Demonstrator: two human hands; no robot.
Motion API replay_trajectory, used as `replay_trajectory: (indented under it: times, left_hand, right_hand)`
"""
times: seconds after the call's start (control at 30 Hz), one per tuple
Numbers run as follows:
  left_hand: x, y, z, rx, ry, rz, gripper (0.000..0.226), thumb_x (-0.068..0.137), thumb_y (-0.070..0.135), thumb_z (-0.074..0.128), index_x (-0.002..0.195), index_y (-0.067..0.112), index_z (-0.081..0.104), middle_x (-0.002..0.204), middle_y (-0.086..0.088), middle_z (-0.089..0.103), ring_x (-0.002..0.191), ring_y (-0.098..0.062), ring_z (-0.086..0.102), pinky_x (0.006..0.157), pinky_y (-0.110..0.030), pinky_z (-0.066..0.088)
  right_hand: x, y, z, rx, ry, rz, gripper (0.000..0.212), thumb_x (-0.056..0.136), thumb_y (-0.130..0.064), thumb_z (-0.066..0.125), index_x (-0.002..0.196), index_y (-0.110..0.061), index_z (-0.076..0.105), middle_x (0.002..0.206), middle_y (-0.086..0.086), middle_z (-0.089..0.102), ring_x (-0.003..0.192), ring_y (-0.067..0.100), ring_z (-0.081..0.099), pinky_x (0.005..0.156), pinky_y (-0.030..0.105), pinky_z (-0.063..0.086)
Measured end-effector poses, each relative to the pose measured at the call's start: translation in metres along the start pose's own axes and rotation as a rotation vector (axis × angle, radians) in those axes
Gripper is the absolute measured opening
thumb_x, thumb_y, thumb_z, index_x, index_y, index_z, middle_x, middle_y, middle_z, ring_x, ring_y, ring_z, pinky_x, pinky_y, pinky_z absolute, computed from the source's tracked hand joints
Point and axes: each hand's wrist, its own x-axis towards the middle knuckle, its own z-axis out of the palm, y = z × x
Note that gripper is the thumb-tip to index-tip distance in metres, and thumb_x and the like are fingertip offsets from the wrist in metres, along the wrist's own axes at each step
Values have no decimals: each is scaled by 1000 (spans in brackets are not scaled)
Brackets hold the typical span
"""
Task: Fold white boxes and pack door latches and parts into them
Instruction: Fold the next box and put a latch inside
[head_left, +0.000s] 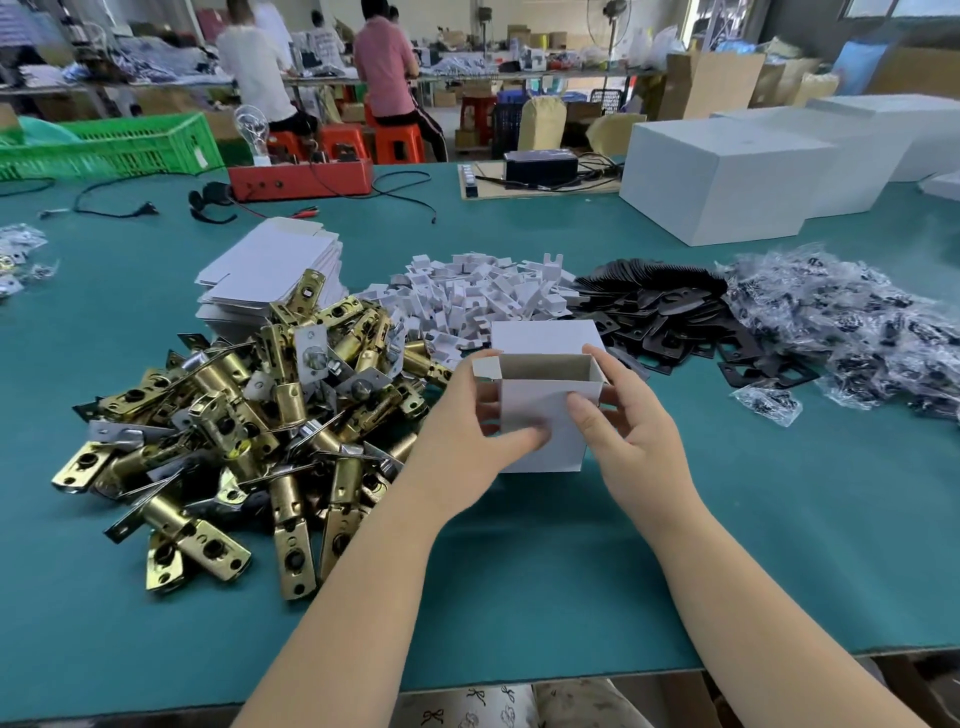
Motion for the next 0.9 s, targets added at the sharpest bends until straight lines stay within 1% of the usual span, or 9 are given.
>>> replay_trajectory:
  times: [0.1, 0.23, 0.33, 0.4, 0.53, 0.63, 0.7, 0.8, 0.9]
  left_hand:
    - [1, 0, 5, 14, 6, -30, 67, 78, 14, 80, 130, 33, 42, 112, 12, 66, 98, -3, 65, 88, -35, 57]
    - [2, -2, 4, 4, 7, -30, 56, 78, 14, 80, 114, 39, 45, 108, 11, 67, 93, 0, 65, 85, -33, 58]
    - [3, -3, 5, -29, -3, -52, 54, 75, 18, 81, 109, 41, 47, 108, 10, 68, 96, -3, 65, 88, -38, 57]
    - [4, -4, 6, -74, -6, -76, 55, 68, 24, 79, 113, 36, 50, 107, 8, 70, 101, -9, 66, 92, -43, 55]
    - [7, -9, 8, -113, -17, -95, 53, 65, 28, 77, 109, 38, 51, 105, 10, 71, 102, -9, 66, 94, -44, 54]
    - [9, -10, 9, -123, -22, -97, 51, 67, 28, 75, 111, 37, 50, 108, 6, 70, 104, -10, 65, 95, -42, 53]
    - [9, -11, 10, -138, -7, -88, 50, 70, 24, 74, 111, 37, 49, 110, 6, 68, 105, -10, 64, 93, -34, 52]
    - [8, -11, 14, -178, 7, -73, 48, 79, 7, 75, 106, 35, 47, 106, 12, 66, 97, 1, 62, 81, -13, 49]
    - [7, -10, 16, -240, 9, -84, 47, 75, 7, 74, 104, 34, 49, 102, 10, 67, 93, 2, 63, 80, -17, 51]
  right_hand:
    - [0, 0, -1, 53, -11, 20, 37, 84, -44, 51, 118, -55, 44, 122, -5, 60, 109, 7, 57, 93, 24, 44]
    - [1, -1, -1, 107, 5, 35, 36, 85, -43, 47, 121, -49, 49, 124, -17, 58, 113, 0, 54, 96, 25, 43]
    - [1, 1, -1, 144, 28, 58, 37, 87, -44, 45, 123, -42, 53, 132, -16, 56, 123, 11, 52, 106, 41, 41]
    - [2, 2, 0, 160, 51, 66, 39, 87, -43, 46, 124, -36, 56, 129, -15, 58, 122, 11, 53, 105, 41, 42]
    - [6, 1, -1, 225, 66, 65, 32, 88, -40, 43, 112, -35, 63, 112, -20, 67, 107, 3, 60, 89, 23, 48]
    - [24, -2, -9, 200, 126, 129, 31, 86, -40, 44, 98, -32, 71, 101, -17, 71, 95, -1, 62, 82, 22, 49]
    - [50, -2, -17, 177, 187, 229, 22, 90, -25, 51, 88, -26, 73, 84, -14, 72, 81, 2, 62, 77, 24, 48]
    - [97, 2, -26, -34, 154, 309, 16, 88, -15, 57, 87, -22, 71, 76, -11, 66, 70, 8, 56, 71, 27, 48]
    - [135, 14, -28, -322, 22, 259, 15, 89, -19, 56, 91, -25, 70, 78, -13, 63, 64, 7, 51, 59, 22, 43]
